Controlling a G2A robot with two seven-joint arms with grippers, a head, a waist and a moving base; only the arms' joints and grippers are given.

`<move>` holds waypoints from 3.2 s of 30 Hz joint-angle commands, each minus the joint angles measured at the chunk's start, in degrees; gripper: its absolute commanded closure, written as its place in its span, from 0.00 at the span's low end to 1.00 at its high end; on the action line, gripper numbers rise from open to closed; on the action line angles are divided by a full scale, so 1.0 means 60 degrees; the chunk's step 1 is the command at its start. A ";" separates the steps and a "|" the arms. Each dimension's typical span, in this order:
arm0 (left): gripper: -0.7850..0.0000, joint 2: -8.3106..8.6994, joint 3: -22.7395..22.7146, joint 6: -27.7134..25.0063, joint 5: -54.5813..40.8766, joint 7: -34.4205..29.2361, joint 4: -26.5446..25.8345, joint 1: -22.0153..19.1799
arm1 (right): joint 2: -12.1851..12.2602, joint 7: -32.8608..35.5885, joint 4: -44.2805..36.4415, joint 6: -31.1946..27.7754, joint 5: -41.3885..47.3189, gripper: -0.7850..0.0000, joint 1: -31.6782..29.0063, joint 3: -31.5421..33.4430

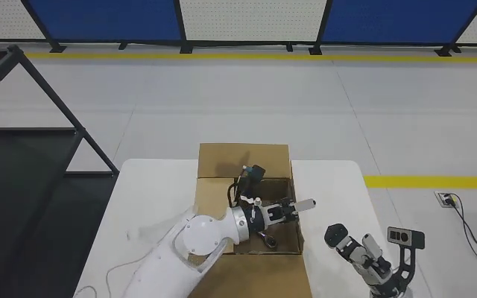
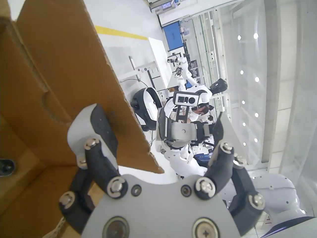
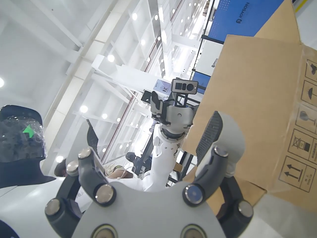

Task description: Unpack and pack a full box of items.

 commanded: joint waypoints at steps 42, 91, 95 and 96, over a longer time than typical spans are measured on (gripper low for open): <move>0.00 -0.0485 -0.2404 -0.1118 0.0018 0.0316 -0.1281 0.1195 | -0.0179 -0.1586 0.1511 0.2062 -0.1389 0.00 0.0316 -0.0011; 0.00 0.0250 -0.9248 -0.2326 -0.2211 0.2335 -0.4678 0.5842 | -0.0119 0.0259 -0.0678 0.3689 -0.3015 0.00 0.1645 -0.0860; 0.00 0.0252 -0.9938 -0.2528 -0.2622 0.2885 -0.4721 0.6376 | -0.0178 0.0447 -0.0760 0.4294 -0.4139 0.00 0.2692 -0.1860; 0.00 0.0252 -1.0081 -0.2574 -0.2700 0.2971 -0.4728 0.6503 | -0.0199 0.0481 -0.0735 0.4355 -0.4306 0.00 0.2935 -0.2079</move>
